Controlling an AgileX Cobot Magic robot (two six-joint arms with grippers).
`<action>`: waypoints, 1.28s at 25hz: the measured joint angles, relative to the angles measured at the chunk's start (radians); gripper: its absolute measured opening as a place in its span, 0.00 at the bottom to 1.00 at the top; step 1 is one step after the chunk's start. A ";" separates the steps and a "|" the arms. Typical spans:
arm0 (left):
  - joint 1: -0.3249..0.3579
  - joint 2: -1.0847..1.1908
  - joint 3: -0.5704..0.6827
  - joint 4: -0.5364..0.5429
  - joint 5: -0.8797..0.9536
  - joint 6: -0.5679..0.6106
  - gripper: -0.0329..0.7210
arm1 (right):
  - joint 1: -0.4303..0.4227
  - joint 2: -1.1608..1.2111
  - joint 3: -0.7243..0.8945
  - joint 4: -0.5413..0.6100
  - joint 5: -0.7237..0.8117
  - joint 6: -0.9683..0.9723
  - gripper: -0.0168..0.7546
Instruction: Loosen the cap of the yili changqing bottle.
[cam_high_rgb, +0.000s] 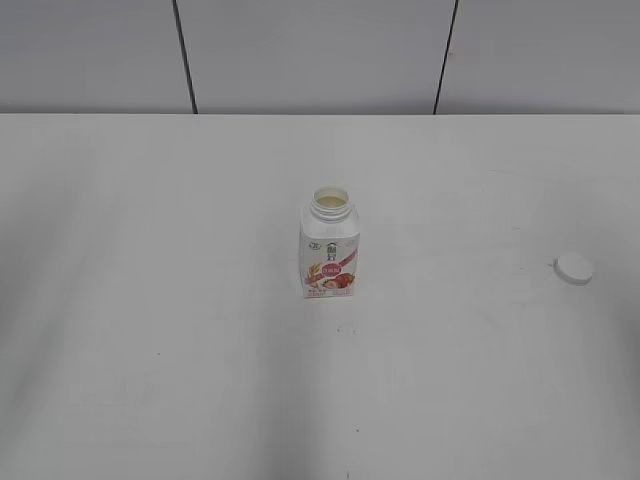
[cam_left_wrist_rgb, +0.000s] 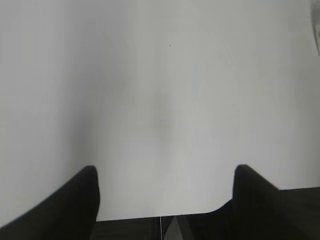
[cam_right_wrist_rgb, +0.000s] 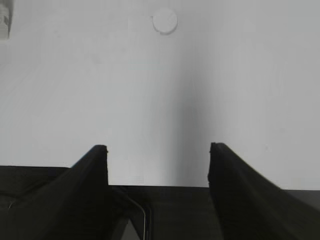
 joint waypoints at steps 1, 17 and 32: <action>0.000 -0.051 0.022 0.004 0.000 0.000 0.72 | 0.000 -0.086 0.022 0.000 0.001 0.001 0.67; 0.000 -0.783 0.349 0.000 -0.009 0.004 0.68 | 0.000 -0.583 0.295 0.002 0.002 -0.010 0.67; 0.000 -0.972 0.423 -0.027 -0.077 0.096 0.68 | 0.000 -0.780 0.353 -0.005 0.008 -0.059 0.67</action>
